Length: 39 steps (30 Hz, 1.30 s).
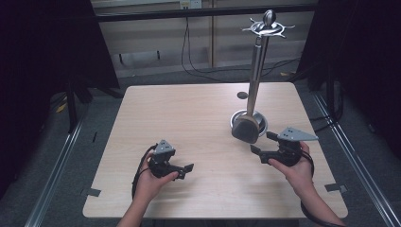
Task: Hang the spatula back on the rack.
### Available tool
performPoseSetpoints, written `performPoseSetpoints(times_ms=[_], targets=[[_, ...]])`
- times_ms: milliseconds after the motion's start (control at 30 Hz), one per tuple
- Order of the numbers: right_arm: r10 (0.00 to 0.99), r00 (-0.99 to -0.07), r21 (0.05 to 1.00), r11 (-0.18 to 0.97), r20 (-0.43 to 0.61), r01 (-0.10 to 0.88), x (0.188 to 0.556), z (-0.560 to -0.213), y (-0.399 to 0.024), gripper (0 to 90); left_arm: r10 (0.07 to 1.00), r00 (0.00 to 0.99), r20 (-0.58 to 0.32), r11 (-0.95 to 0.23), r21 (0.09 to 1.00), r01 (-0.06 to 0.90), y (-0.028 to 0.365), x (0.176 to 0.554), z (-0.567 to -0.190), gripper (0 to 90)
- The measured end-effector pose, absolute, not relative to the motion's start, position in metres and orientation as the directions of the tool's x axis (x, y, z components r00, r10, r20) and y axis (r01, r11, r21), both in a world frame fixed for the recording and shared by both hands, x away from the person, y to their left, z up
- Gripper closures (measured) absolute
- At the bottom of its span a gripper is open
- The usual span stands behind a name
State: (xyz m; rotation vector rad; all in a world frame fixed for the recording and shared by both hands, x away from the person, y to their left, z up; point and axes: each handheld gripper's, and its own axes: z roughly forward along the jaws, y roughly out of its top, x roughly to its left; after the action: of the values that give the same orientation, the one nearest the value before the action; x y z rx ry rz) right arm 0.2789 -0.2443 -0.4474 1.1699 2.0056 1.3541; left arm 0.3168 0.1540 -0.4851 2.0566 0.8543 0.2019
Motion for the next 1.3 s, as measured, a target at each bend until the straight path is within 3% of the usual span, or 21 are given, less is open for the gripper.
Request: performPoseSetpoints(times_ms=[1300], targets=[[0.843, -0.532, 0.861, 0.214, 0.075, 0.461, 0.263, -0.473, -0.272, 14.5, 0.635, 0.756, -0.159, -0.39, 0.779, 0.491, 0.151, 0.316, -0.487, 3.0]])
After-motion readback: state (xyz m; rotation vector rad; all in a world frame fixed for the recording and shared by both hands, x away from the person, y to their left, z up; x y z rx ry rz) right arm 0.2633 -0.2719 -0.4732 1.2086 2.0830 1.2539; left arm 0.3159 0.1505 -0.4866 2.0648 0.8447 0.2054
